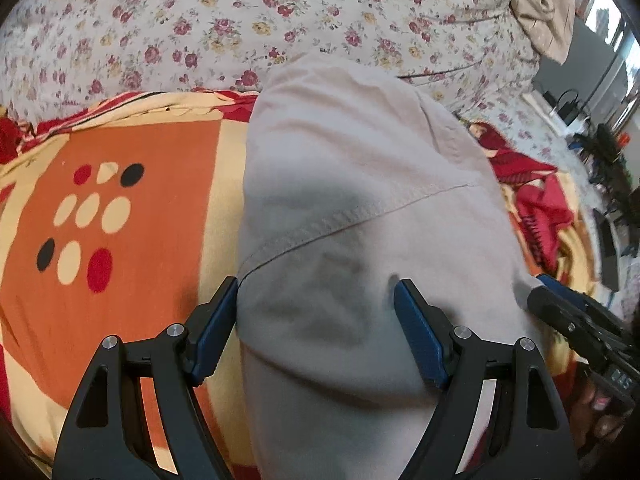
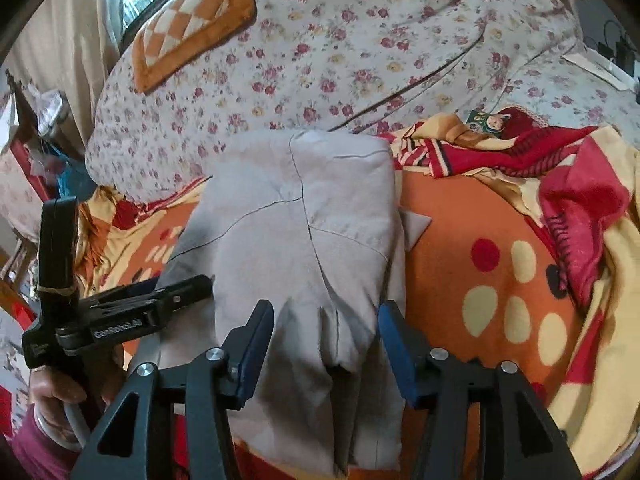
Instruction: Fold large clothes
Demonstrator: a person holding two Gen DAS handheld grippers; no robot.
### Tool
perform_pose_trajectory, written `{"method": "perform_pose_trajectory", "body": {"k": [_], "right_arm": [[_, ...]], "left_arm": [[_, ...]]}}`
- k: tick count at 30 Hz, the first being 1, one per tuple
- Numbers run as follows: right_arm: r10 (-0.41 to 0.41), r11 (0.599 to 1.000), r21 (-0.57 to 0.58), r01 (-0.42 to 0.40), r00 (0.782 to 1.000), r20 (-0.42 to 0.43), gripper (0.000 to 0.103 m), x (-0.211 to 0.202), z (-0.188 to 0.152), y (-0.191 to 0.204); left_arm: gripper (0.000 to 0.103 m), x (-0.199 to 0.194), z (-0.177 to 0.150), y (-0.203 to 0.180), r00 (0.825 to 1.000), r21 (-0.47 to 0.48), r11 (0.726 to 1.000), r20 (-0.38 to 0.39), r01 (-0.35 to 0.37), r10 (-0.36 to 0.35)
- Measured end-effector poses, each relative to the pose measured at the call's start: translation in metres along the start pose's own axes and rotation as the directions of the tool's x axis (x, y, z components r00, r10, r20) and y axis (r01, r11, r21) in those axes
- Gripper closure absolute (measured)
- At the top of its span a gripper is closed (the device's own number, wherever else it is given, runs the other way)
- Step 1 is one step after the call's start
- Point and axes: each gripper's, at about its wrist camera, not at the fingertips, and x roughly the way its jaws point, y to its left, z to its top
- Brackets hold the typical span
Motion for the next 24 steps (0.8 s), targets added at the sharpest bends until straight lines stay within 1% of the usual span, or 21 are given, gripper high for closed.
{"method": "perform_pose_trajectory", "body": {"k": [2,4,6,7,8,14,19,24], "right_arm": [[-0.003,1.0,0.004,0.003,1.0,0.016,0.05,-0.007,-0.001,0.001],[-0.018,1.0,-0.008,0.018,0.999,0.032,0.05,-0.013,-0.002,0.005],[-0.036,0.999,-0.011,0.037,0.998,0.058,0.045,-0.02,-0.004,0.01],[-0.042,0.999,-0.011,0.043,0.997,0.068,0.038,-0.022,-0.004,0.012],[-0.052,0.998,-0.019,0.053,0.996,0.077,0.035,-0.024,-0.005,0.016],[-0.11,0.989,-0.089,0.121,0.987,0.115,0.034,-0.032,-0.009,0.034],[-0.12,0.985,-0.108,0.134,0.984,0.132,0.029,-0.035,-0.012,0.044],[-0.144,0.977,-0.138,0.164,0.98,0.139,0.026,-0.035,-0.015,0.054]], "left_arm": [[0.024,-0.008,-0.003,0.001,1.0,-0.002,1.0,0.018,-0.003,0.003],[0.024,-0.018,-0.009,0.0,0.999,0.0,1.0,0.049,-0.022,0.022],[0.024,-0.026,-0.014,0.0,0.995,-0.002,0.999,0.079,-0.053,0.053],[0.024,-0.029,-0.017,0.0,0.994,-0.001,0.997,0.089,-0.071,0.071],[0.024,-0.031,-0.02,0.0,0.992,0.0,0.997,0.094,-0.083,0.083],[0.024,-0.041,-0.033,-0.002,0.984,0.012,0.99,0.119,-0.138,0.135],[0.024,-0.054,-0.038,-0.006,0.976,0.018,0.987,0.158,-0.158,0.153],[0.024,-0.059,-0.041,-0.005,0.973,0.003,0.987,0.168,-0.161,0.158]]}}
